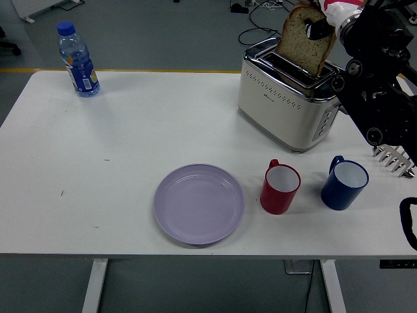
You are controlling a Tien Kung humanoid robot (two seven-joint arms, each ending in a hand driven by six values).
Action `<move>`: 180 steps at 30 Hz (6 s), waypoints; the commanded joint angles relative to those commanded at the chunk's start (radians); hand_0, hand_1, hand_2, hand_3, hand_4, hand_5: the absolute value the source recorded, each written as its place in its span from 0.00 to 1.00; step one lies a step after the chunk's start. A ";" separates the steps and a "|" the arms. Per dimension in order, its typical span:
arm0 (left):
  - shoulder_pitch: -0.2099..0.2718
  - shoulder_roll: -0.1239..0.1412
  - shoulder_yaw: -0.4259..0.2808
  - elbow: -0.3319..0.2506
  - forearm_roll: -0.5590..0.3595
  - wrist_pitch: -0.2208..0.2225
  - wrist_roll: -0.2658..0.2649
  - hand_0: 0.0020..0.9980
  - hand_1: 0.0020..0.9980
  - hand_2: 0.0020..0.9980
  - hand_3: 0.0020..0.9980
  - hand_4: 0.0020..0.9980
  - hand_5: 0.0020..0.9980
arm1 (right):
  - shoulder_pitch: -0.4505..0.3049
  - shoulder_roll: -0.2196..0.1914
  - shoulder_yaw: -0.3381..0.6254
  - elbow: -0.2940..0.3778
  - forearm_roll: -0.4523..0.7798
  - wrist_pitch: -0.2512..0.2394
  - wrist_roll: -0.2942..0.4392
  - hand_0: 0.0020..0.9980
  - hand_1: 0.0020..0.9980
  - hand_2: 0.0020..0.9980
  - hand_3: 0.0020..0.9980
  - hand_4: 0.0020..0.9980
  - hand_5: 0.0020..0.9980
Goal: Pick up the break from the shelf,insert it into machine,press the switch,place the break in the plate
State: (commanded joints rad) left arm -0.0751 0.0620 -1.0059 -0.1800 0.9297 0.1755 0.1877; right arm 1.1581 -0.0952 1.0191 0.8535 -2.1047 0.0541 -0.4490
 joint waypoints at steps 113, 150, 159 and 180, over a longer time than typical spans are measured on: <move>0.022 -0.041 -0.212 0.000 0.114 0.013 -0.034 0.66 0.65 0.68 0.62 0.36 0.96 | -0.676 -0.447 0.192 0.637 0.422 -0.303 0.232 0.32 0.35 0.43 0.76 0.56 0.41; 0.032 -0.062 -0.030 0.000 -0.117 -0.083 -0.045 0.67 0.71 0.74 0.68 0.40 0.99 | -0.663 -0.415 0.253 0.389 0.454 -0.332 0.359 0.34 0.35 0.43 0.76 0.53 0.37; 0.032 -0.055 -0.041 0.000 -0.097 -0.072 -0.033 0.67 0.71 0.73 0.68 0.40 0.99 | -0.700 -0.375 0.203 0.431 0.443 -0.327 0.332 0.34 0.35 0.43 0.76 0.53 0.37; 0.033 -0.057 -0.066 0.000 -0.040 -0.015 -0.008 0.67 0.69 0.68 0.62 0.39 1.00 | -0.726 -0.351 0.140 0.439 0.417 -0.325 0.308 0.34 0.35 0.43 0.75 0.53 0.36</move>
State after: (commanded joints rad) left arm -0.0421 0.0047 -1.0721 -0.1800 0.8899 0.1600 0.1801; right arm 0.4323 -0.4464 1.1596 1.2925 -1.6873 -0.2709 -0.1409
